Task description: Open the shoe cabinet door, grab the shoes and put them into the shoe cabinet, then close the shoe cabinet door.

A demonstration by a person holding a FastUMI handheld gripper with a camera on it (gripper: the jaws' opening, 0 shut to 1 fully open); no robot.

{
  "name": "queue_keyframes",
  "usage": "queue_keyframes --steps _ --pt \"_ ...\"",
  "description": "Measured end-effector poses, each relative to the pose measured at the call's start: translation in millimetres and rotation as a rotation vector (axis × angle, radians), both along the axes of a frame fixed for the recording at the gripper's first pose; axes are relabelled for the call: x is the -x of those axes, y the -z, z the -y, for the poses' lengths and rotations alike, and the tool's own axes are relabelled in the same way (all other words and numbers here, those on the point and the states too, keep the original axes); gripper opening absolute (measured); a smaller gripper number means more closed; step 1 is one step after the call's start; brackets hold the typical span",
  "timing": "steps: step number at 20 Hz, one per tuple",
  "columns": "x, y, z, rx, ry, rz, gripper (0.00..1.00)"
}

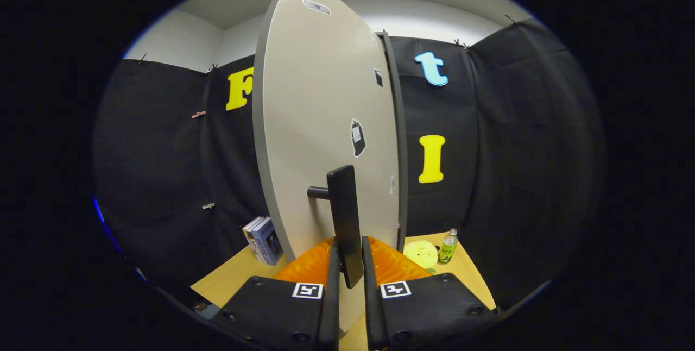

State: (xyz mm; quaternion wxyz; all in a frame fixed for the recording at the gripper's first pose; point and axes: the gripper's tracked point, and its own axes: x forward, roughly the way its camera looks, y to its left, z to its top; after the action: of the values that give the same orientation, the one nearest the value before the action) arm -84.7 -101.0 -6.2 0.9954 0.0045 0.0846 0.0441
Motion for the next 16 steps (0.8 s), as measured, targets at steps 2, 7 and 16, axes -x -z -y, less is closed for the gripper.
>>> queue_keyframes --steps 2,7,16 --pt "10 -8 19 0.013 0.058 0.026 0.23" --pt "33 -21 47 0.025 0.152 0.066 0.21" --pt "49 -11 51 0.030 0.141 0.042 0.21"
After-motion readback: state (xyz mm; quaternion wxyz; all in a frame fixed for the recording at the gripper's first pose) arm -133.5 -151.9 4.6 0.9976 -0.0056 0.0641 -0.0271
